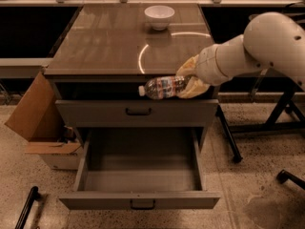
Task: Pick water bottle from middle drawer and place on counter
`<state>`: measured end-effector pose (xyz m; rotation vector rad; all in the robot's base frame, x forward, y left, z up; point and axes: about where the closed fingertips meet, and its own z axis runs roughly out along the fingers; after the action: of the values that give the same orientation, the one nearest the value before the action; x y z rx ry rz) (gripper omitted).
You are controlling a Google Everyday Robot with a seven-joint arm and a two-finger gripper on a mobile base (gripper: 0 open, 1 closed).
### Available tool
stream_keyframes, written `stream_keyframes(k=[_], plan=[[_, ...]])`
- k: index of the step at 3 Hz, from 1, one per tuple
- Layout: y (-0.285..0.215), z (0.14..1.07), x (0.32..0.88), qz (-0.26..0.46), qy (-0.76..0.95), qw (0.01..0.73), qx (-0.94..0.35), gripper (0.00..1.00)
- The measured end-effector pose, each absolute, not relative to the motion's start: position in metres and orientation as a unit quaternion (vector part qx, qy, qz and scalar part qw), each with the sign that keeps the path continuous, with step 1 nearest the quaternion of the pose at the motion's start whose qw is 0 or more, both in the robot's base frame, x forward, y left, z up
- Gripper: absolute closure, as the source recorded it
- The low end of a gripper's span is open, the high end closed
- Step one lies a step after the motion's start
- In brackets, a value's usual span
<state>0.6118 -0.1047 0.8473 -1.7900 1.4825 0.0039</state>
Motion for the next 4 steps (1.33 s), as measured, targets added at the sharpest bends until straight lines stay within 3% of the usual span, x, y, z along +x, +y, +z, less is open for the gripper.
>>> stream_keyframes(k=[1, 3, 4], plan=[[-0.084, 0.901, 0.649, -0.045, 0.573, 0.414, -0.705, 1.0], [-0.047, 0.929, 0.724, -0.025, 0.618, 0.455, -0.641, 1.0], [-0.028, 0.924, 0.758, 0.007, 0.637, 0.455, -0.622, 0.82]])
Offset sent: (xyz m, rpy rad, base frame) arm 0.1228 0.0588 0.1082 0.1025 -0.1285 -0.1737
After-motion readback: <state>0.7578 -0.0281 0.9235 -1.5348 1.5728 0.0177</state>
